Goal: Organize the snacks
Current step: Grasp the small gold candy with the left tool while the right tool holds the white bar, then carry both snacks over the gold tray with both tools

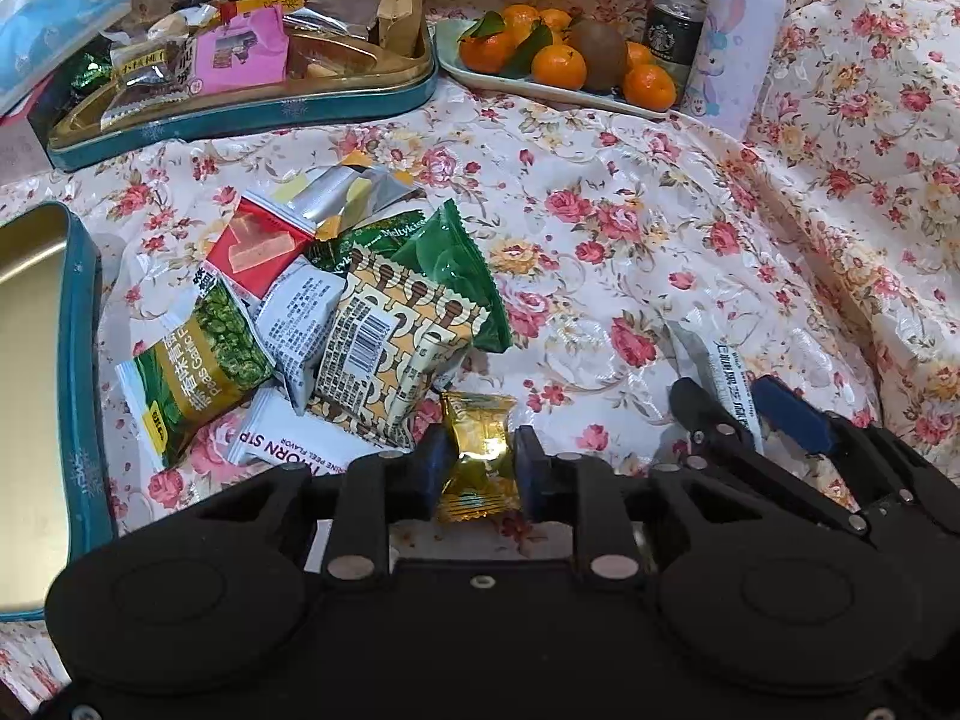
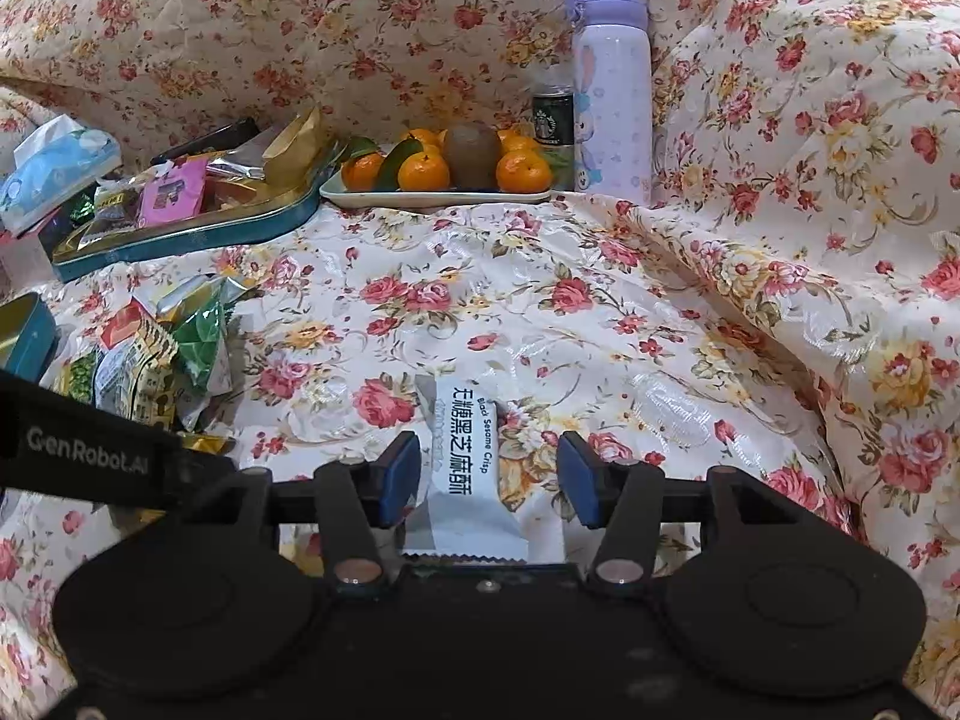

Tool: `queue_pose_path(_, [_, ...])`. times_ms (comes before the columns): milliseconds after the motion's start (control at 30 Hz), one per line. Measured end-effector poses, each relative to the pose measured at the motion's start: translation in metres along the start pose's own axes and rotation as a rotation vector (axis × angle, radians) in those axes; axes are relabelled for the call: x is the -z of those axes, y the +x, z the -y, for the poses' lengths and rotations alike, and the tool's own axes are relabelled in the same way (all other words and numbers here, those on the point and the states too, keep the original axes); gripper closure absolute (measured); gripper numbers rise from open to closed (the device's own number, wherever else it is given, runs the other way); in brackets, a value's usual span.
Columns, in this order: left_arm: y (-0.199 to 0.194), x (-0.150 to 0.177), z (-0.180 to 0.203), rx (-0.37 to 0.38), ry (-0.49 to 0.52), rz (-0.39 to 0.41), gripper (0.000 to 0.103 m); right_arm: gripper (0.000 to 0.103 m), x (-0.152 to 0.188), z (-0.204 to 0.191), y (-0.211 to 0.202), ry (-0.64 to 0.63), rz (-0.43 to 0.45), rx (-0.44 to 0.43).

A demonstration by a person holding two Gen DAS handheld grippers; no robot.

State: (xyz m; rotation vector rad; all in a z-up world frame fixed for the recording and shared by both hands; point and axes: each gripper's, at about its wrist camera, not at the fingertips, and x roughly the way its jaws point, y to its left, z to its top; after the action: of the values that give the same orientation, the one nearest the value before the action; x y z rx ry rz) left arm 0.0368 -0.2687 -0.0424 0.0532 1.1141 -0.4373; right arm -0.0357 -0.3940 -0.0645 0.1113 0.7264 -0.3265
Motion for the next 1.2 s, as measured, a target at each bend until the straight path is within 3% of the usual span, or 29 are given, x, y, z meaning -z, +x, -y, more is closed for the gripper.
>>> queue_pose_path(67, [-0.002,0.000,-0.002,0.013,-0.009,-0.006,0.075,0.072,0.000,-0.002,-0.002,-0.021,0.000,0.000])
queue_pose_path(133, [-0.004,0.002,-0.003,0.021,-0.013,-0.011,0.075,0.078,0.001,-0.003,-0.004,-0.031,-0.001,0.003])
queue_pose_path(600, [-0.053,0.040,-0.022,0.039,0.018,-0.017,0.075,0.078,0.017,-0.012,-0.063,-0.013,-0.031,-0.040])
queue_pose_path(1200, [-0.112,0.117,-0.087,-0.019,-0.046,-0.010,0.075,0.078,0.073,-0.075,-0.142,-0.113,-0.145,-0.184])
